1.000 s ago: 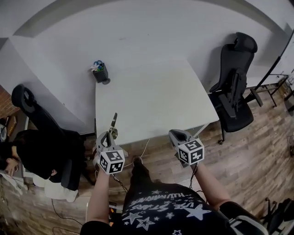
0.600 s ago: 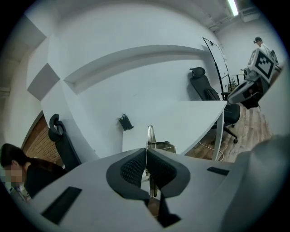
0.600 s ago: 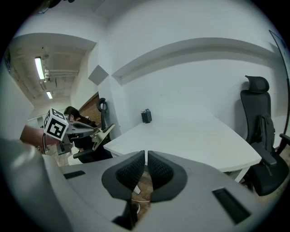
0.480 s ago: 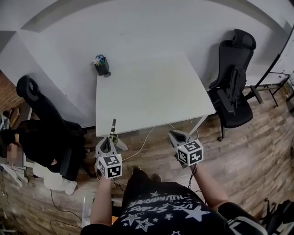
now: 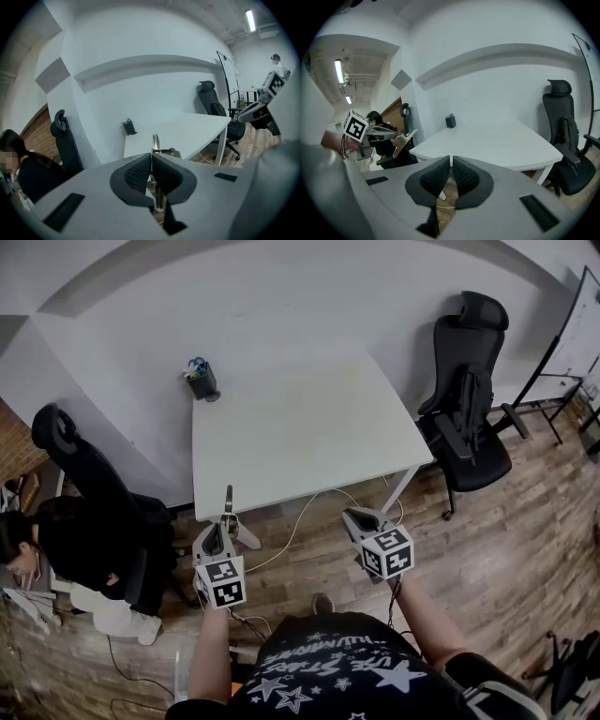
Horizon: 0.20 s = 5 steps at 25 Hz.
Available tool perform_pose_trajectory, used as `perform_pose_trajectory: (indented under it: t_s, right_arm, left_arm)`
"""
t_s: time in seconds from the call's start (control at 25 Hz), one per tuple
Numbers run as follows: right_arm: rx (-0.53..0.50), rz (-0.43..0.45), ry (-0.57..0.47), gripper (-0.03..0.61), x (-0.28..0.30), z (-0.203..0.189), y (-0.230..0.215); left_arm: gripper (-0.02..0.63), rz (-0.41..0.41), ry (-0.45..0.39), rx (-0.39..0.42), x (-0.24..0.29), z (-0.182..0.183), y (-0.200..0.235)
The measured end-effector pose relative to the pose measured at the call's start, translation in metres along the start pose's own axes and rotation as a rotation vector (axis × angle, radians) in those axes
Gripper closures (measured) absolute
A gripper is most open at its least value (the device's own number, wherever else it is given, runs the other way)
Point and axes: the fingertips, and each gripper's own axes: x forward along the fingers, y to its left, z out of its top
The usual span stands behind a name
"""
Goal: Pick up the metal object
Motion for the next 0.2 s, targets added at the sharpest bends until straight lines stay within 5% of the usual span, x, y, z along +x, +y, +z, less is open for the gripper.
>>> perform_pose_trajectory:
  t_s: [0.2]
  right_arm:
    - [0.01,-0.02,-0.001,0.526,-0.0086,-0.0024,0.0104]
  left_arm:
    - [0.589,-0.027,-0.012,-0.002,-0.0113,0.0034,-0.0007]
